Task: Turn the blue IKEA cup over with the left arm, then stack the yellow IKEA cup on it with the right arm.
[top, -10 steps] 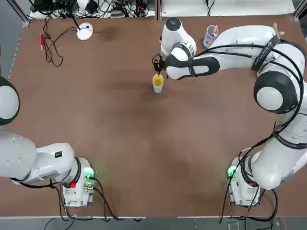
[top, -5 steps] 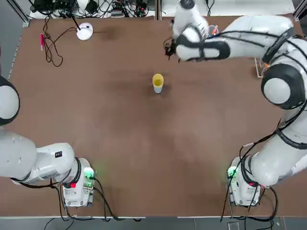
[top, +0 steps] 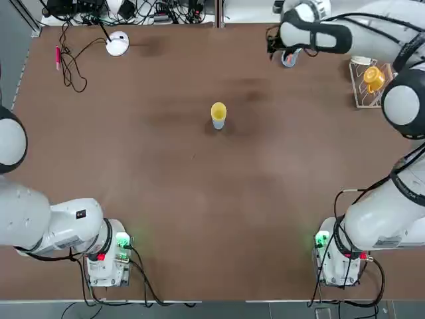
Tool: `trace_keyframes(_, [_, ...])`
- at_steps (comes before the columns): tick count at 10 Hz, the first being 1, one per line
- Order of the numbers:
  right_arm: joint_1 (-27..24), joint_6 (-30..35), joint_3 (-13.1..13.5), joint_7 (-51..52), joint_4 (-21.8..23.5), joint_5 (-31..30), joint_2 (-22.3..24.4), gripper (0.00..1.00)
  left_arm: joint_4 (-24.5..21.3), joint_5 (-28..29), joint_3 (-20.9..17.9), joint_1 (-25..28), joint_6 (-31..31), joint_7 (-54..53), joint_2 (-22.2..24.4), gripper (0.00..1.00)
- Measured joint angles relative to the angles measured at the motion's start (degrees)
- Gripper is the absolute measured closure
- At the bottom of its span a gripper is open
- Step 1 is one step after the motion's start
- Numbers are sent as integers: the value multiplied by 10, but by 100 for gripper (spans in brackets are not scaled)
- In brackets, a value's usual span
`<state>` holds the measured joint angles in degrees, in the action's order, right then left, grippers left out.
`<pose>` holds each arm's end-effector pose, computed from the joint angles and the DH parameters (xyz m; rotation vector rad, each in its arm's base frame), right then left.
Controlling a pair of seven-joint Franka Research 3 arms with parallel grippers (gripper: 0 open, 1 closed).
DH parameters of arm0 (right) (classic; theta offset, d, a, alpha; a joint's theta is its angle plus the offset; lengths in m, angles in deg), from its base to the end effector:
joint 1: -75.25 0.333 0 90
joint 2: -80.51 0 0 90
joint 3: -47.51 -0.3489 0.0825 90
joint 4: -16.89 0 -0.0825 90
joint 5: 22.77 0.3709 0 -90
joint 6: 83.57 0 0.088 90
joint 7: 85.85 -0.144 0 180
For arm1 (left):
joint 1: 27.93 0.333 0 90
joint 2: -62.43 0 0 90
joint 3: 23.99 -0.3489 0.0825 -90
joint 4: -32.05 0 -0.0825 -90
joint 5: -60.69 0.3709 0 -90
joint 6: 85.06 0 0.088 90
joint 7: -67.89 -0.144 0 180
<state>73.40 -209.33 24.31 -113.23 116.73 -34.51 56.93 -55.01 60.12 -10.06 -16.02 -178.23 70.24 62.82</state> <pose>0.6317 0.2056 0.3627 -3.1187 0.0438 -0.1212 0.5490 -0.0213 0.6531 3.1240 0.0088 0.1765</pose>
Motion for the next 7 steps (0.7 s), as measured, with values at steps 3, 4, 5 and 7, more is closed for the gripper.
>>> trace_keyframes(3, [-33, 42, 65, 157, -2, 9, 30, 30, 0, 0, -1, 1, 0, -1, -6, 1])
trace_keyframes(4, [-41, 67, 102, 221, -3, 23, 50, 30, 0, 0, -1, 1, 0, -1, -6, 1])
trace_keyframes(5, [-47, 92, 146, 275, -4, 41, 75, 26, 1, 0, -1, 1, 0, -1, -6, 1])
trace_keyframes(7, [-50, 130, 212, 314, -4, 70, 124, 8, 1, 0, -1, 1, 0, -1, -6, 1])
